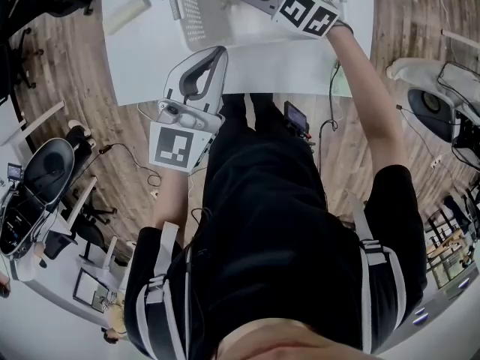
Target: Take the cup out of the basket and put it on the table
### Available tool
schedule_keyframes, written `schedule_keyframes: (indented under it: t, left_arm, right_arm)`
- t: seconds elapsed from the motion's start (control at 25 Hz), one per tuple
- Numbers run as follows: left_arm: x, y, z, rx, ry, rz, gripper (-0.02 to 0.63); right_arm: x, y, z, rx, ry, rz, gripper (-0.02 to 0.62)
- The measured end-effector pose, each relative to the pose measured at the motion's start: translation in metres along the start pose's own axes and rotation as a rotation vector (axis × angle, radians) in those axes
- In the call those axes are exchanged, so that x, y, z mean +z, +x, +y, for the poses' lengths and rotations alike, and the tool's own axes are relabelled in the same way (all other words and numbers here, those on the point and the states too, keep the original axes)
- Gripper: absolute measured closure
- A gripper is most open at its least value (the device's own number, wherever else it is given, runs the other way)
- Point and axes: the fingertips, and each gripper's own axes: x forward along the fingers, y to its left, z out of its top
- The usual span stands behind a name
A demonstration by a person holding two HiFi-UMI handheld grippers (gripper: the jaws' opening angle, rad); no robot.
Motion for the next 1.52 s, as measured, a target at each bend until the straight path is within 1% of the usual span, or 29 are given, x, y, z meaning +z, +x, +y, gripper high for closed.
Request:
schedule_keyframes:
  t: [0.16,0.32,0.56,0.8,1.08,1.24,1.28,1.36,1.52]
  left_arm:
    - [-0.003,0.001,0.002,0.003,-0.013,0.033,0.588]
    - [-0.003,0.002,0.004,0.004,-0.013,0.027,0.586]
    - [-0.002,0.002,0.005,-0.001,-0.019,0.02,0.586]
    - [-0.004,-0.002,0.009,0.003,-0.021,0.03,0.586]
    - [0.0,-0.005,0.014,0.008,-0.017,-0.006,0.586]
    - [-0.006,-0.008,0.014,0.012,-0.016,0.018,0.586]
    - [-0.007,-0.008,0.015,0.014,-0.019,0.023,0.586]
    - [-0.006,-0.008,0.015,0.016,-0.025,0.019,0.586]
    - [-0.003,-0.01,0.014,0.018,-0.023,0.017,0.586]
  right_arm:
    - [-0.009,0.012,0.007,0.034,-0.018,0.041,0.497]
    - [-0.019,0.024,0.017,0.074,-0.03,0.079,0.497]
    - [-0.031,0.042,0.025,0.112,-0.018,0.115,0.495]
    - [-0.046,0.054,0.029,0.136,-0.045,0.192,0.495]
    - [-0.062,0.066,0.035,0.148,-0.089,0.261,0.495]
    - [-0.065,0.07,0.033,0.139,-0.109,0.29,0.496]
    - [-0.067,0.071,0.032,0.136,-0.12,0.301,0.504]
    - [-0.068,0.072,0.031,0.135,-0.144,0.319,0.546]
    - [-0.067,0.069,0.03,0.14,-0.149,0.323,0.551]
